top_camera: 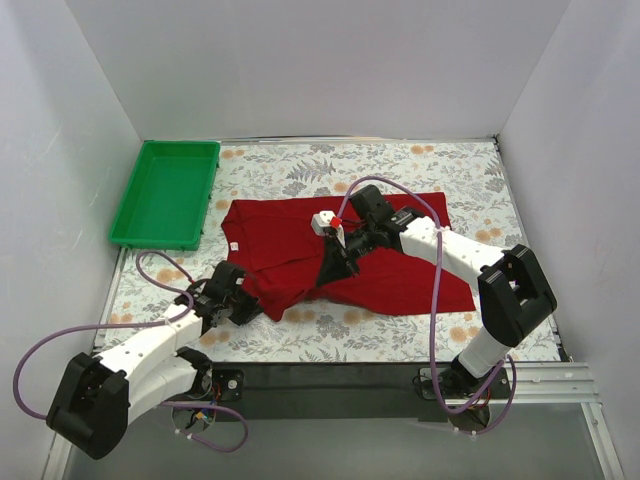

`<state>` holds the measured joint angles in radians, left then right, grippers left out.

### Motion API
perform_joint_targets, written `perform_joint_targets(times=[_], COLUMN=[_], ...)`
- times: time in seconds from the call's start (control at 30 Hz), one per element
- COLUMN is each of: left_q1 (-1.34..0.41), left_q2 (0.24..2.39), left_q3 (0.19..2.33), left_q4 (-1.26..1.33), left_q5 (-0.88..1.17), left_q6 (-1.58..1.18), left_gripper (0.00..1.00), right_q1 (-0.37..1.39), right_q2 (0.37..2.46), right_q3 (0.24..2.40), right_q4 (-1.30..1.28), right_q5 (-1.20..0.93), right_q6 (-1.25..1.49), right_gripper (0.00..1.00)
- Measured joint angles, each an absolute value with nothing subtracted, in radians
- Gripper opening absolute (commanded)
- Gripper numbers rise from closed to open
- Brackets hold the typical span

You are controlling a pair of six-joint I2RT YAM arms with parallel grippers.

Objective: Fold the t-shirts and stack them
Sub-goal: Fold the tshirt

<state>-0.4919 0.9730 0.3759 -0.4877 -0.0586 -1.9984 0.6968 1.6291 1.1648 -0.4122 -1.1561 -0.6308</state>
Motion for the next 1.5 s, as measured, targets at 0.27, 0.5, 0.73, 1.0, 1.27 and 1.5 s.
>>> perform_joint_targets(times=[0.27, 0.5, 0.73, 1.0, 1.27, 1.5], left_q1=[-0.489, -0.448, -0.401, -0.387, -0.386, -0.385], left_q2=[0.826, 0.740, 0.824, 0.831, 0.646, 0.633], left_q3=[0.412, 0.491, 0.494, 0.525, 0.565, 0.604], left_q4=[-0.594, -0.669, -0.664, -0.611, -0.571, -0.457], left_q5=[-0.174, -0.256, -0.255, -0.175, 0.089, 0.385], left_q6=[-1.997, -1.997, -1.991, -1.834, -1.597, -1.286], left_gripper=[0.00, 0.00, 0.00, 0.60, 0.67, 0.71], right_q1=[0.697, 0.701, 0.742, 0.746, 0.746, 0.711], right_q2=[1.612, 1.596, 1.596, 1.618, 1.710, 1.769], right_q3=[1.142, 1.142, 1.143, 1.213, 1.216, 1.226], right_q4=[-0.439, -0.642, -0.856, -0.899, -0.905, -0.905], right_q5=[-1.155, -1.124, -1.110, -1.114, -1.109, -1.126], right_q6=[-0.698, -0.967, -1.188, -1.207, -1.207, -1.156], right_gripper=[0.01, 0.01, 0.01, 0.01, 0.01, 0.01])
